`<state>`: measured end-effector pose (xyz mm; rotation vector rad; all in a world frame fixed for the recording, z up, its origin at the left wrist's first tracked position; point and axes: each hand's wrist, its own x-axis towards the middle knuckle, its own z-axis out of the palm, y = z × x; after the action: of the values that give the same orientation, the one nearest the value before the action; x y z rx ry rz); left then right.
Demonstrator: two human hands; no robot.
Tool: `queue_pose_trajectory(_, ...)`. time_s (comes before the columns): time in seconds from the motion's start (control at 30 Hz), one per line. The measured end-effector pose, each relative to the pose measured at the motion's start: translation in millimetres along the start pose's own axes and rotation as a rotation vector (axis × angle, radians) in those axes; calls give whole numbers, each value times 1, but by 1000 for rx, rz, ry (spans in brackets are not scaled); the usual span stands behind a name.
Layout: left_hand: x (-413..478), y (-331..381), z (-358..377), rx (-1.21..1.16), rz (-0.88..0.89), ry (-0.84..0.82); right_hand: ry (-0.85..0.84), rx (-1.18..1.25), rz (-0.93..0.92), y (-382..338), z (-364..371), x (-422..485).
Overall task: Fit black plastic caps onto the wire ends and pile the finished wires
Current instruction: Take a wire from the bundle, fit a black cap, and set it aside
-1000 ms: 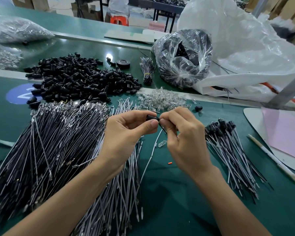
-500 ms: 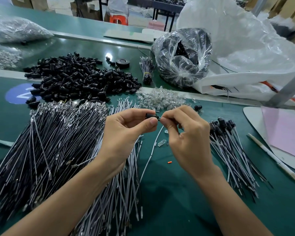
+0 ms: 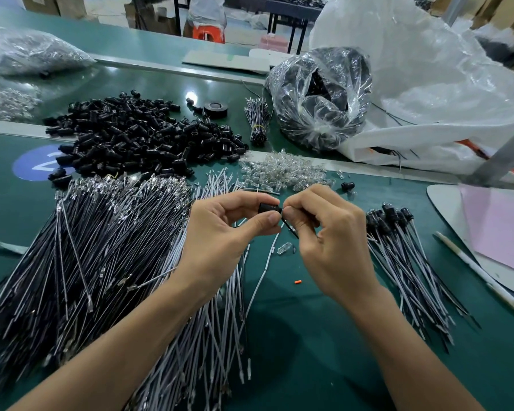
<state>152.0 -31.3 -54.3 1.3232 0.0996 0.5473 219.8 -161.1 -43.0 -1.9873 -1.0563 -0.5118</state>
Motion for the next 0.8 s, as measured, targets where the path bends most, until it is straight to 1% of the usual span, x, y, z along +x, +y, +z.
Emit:
queue_pose_trajectory(0.23, -1, 0, 2, -66, -24, -16, 16, 44, 31, 0, 0, 1)
queue_pose_trajectory(0.43, -4, 1, 3, -153, -33, -6, 62, 44, -4, -2, 0, -1)
queue_pose_trajectory(0.67, -2, 3, 1, -29, 54, -35, 13, 48, -6, -2, -4, 0)
queue_pose_trajectory(0.8, 0, 2, 0, 1, 55, -26, -21, 35, 36, -5, -2, 2)
